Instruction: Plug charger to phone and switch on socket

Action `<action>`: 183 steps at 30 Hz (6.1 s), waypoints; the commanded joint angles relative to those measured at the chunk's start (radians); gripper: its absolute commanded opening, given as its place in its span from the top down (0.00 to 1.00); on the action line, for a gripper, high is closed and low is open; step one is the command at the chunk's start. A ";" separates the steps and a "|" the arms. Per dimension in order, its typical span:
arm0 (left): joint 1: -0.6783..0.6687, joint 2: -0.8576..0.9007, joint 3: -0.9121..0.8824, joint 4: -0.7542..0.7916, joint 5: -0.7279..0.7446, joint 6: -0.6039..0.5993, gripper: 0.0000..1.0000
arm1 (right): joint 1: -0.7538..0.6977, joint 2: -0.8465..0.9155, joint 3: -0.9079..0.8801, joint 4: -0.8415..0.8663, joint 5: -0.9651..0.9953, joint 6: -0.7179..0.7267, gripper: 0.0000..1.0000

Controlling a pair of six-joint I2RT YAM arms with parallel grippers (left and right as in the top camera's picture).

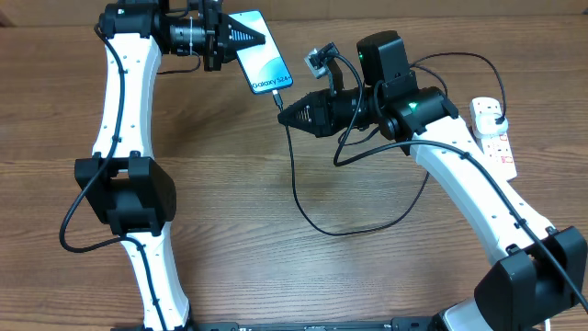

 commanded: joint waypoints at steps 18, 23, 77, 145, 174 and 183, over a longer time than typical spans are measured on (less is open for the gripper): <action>-0.003 -0.006 0.020 0.003 0.112 0.060 0.96 | -0.004 -0.032 0.006 0.011 0.028 0.004 0.96; -0.003 -0.006 0.020 0.003 0.154 0.105 0.96 | -0.023 -0.032 0.006 0.026 0.024 0.029 0.96; -0.075 -0.006 0.020 -0.016 0.217 0.212 0.96 | -0.037 -0.032 0.006 0.112 0.047 0.061 0.96; -0.043 -0.006 0.019 -0.048 0.151 0.241 0.96 | -0.073 -0.032 0.006 -0.020 -0.018 0.002 0.59; -0.026 -0.006 0.018 -0.052 0.156 0.242 0.96 | -0.093 0.123 0.006 0.131 -0.352 -0.074 0.72; -0.042 -0.006 0.018 -0.052 0.156 0.242 0.96 | -0.093 0.123 0.006 0.149 -0.367 -0.053 0.73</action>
